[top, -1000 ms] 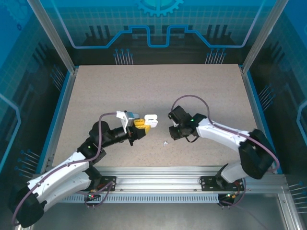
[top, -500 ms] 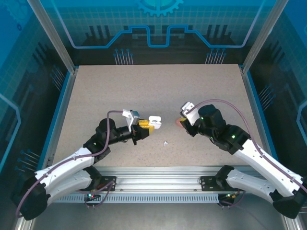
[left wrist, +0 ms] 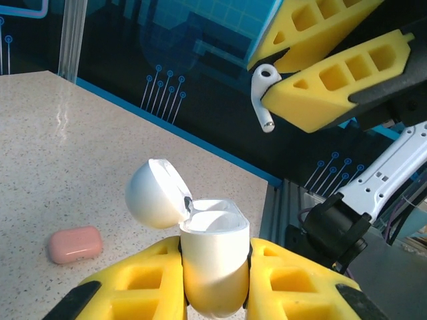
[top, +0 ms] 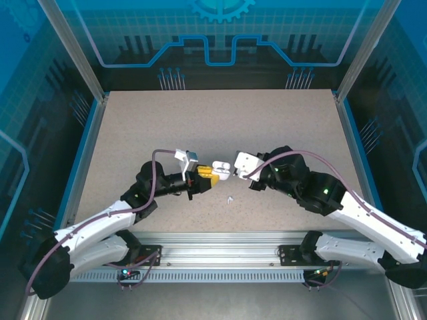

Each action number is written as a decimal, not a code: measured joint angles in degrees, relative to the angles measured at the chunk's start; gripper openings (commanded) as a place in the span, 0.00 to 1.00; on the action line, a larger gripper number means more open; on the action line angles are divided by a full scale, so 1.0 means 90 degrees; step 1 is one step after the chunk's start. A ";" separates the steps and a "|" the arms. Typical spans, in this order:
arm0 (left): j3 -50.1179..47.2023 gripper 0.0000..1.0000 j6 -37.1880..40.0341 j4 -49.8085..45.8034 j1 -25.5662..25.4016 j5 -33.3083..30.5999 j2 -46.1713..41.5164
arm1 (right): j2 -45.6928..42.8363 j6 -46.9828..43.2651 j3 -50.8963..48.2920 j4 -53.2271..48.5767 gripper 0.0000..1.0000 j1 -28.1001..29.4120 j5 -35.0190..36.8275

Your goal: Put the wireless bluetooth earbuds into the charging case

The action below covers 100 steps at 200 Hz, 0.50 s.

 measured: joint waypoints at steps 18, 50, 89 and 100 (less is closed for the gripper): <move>0.0000 0.03 0.0000 0.0017 -0.0007 0.0036 0.0010 | 0.0177 -0.0189 0.0063 -0.0012 0.18 0.0219 0.0151; 0.0002 0.03 0.0000 0.0017 -0.0012 0.0039 0.0015 | 0.0483 -0.0384 0.0102 -0.0063 0.18 0.0420 0.0328; 0.0005 0.03 0.0002 0.0012 -0.0012 0.0041 0.0017 | 0.0733 -0.0466 0.0102 -0.0095 0.18 0.0449 0.0498; 0.0005 0.03 0.0002 0.0010 -0.0012 0.0063 0.0022 | 0.0777 -0.0478 0.0102 -0.0090 0.18 0.0449 0.0561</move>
